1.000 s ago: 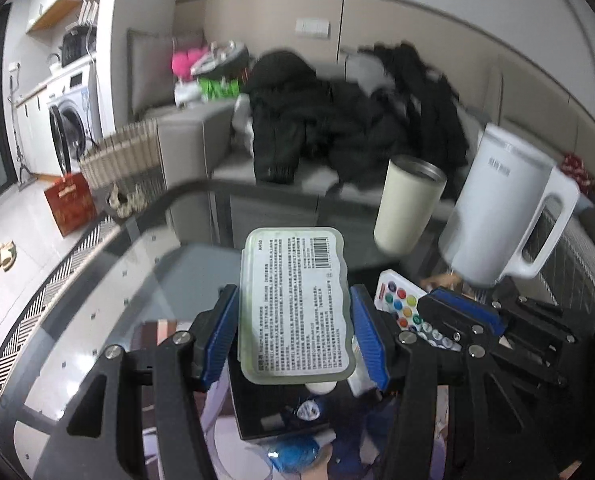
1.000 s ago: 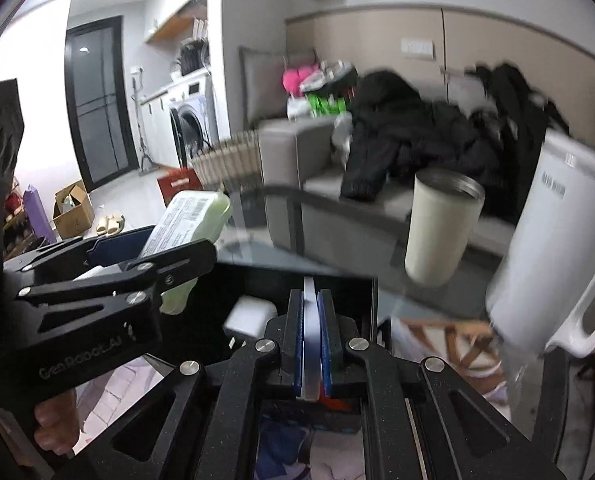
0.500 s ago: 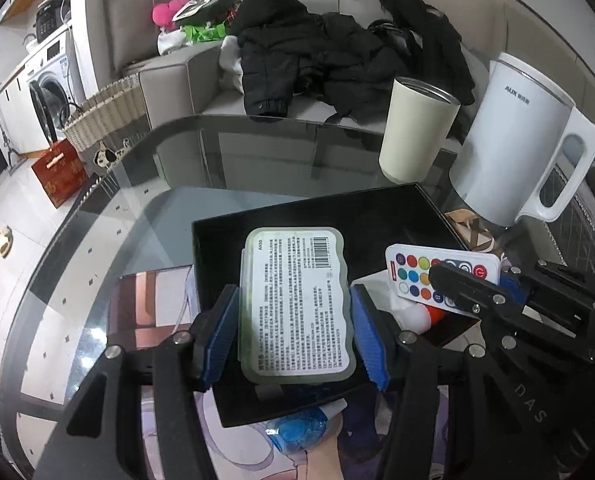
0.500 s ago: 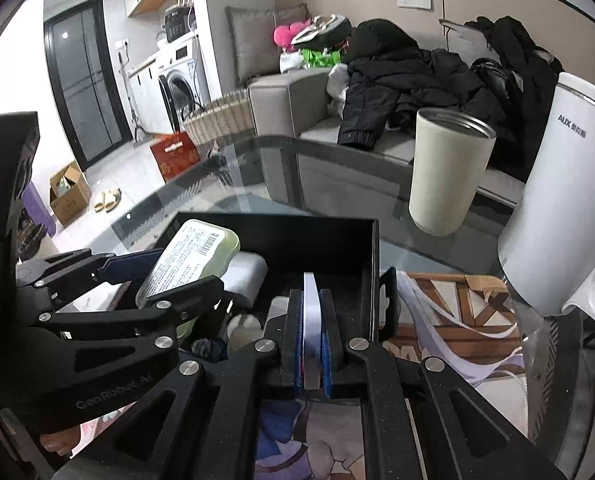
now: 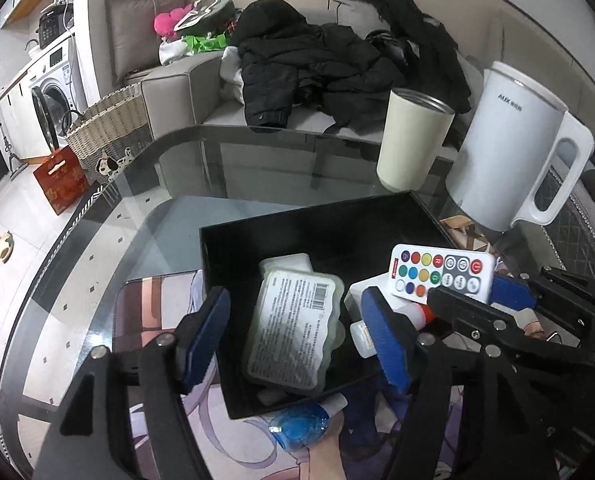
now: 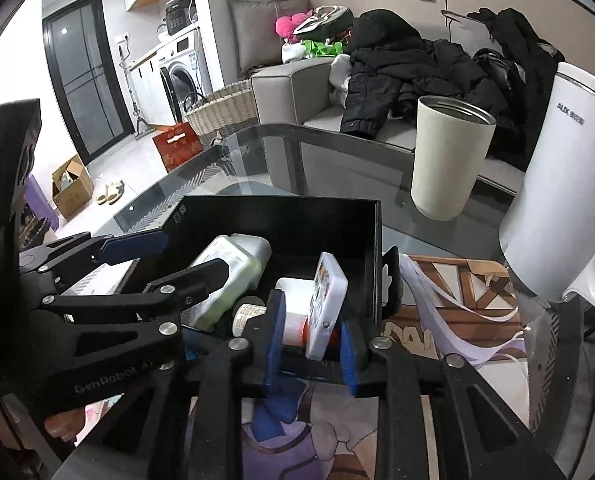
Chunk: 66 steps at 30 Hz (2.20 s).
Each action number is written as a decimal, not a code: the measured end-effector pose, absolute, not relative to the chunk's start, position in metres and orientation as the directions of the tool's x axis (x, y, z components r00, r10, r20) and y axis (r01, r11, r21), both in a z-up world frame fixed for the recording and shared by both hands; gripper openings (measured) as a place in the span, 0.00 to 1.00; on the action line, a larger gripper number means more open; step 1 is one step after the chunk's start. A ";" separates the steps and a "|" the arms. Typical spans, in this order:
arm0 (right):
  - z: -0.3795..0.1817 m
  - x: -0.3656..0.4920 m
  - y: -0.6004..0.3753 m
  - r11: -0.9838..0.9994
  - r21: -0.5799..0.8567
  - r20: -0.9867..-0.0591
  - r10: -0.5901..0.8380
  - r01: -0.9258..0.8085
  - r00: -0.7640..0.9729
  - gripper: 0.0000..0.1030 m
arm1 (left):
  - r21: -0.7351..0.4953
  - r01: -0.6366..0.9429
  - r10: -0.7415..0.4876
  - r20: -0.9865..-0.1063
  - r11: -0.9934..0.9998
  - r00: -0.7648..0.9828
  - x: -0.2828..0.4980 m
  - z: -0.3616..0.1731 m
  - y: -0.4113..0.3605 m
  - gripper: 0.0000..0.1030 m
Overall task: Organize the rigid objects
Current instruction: 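Lower both held items into the black box and open both tools, then withdraw both open tools from the black box, then move the right tool over the round grey-white lid while the left tool reaches the blue bottle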
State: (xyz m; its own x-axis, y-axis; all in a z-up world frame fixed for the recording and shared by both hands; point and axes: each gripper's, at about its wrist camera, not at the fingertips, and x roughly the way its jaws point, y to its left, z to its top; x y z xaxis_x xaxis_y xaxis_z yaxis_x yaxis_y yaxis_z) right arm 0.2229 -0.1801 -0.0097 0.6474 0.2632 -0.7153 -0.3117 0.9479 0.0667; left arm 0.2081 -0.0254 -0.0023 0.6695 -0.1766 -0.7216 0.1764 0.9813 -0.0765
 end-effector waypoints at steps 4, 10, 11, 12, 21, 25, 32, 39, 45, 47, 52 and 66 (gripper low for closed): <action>-0.004 0.218 -0.185 0.947 0.077 -0.702 0.274 -0.312 0.657 0.35 | -0.070 0.177 -0.174 -0.709 0.982 0.683 0.200 0.003 -0.023 0.73; 0.008 0.204 -0.186 0.941 0.089 -0.683 0.296 -0.326 0.668 0.38 | -0.078 0.170 -0.177 -0.688 0.982 0.704 0.189 0.011 -0.014 0.74; 0.010 0.202 -0.187 0.940 0.091 -0.680 0.299 -0.328 0.670 0.38 | -0.079 0.170 -0.177 -0.687 0.982 0.705 0.187 0.011 -0.012 0.74; 0.012 0.199 -0.187 0.939 0.096 -0.677 0.305 -0.331 0.670 0.38 | -0.078 0.170 -0.176 -0.685 0.982 0.707 0.186 0.011 -0.011 0.74; 0.021 0.175 -0.187 0.926 0.104 -0.667 0.336 -0.363 0.665 0.38 | -0.078 0.189 -0.191 -0.686 0.979 0.703 0.160 0.011 0.000 0.74; 0.015 0.159 -0.183 0.912 0.106 -0.690 0.354 -0.395 0.632 0.38 | -0.064 0.218 -0.199 -0.703 0.974 0.683 0.142 0.003 0.000 0.74; -0.009 0.130 -0.172 0.875 0.107 -0.745 0.385 -0.473 0.544 0.38 | -0.028 0.276 -0.195 -0.776 0.961 0.600 0.130 -0.028 -0.008 0.74; -0.037 0.108 -0.160 0.838 0.102 -0.799 0.390 -0.536 0.458 0.46 | -0.015 0.301 -0.185 -0.817 0.954 0.546 0.129 -0.047 -0.014 0.74; -0.056 0.097 -0.149 0.815 0.071 -0.828 0.370 -0.575 0.422 0.48 | -0.008 0.316 -0.187 -0.822 0.949 0.537 0.132 -0.051 -0.021 0.74; -0.057 0.094 -0.147 0.810 0.037 -0.833 0.349 -0.586 0.430 0.48 | -0.008 0.324 -0.188 -0.827 0.946 0.530 0.134 -0.053 -0.026 0.74; -0.057 0.088 -0.151 0.808 0.032 -0.837 0.343 -0.588 0.426 0.48 | -0.008 0.319 -0.182 -0.834 0.948 0.521 0.144 -0.058 -0.032 0.74; -0.056 0.093 -0.171 0.831 0.038 -0.839 0.329 -0.555 0.434 0.71 | -0.024 0.280 -0.172 -0.839 0.960 0.517 0.165 -0.066 -0.040 0.72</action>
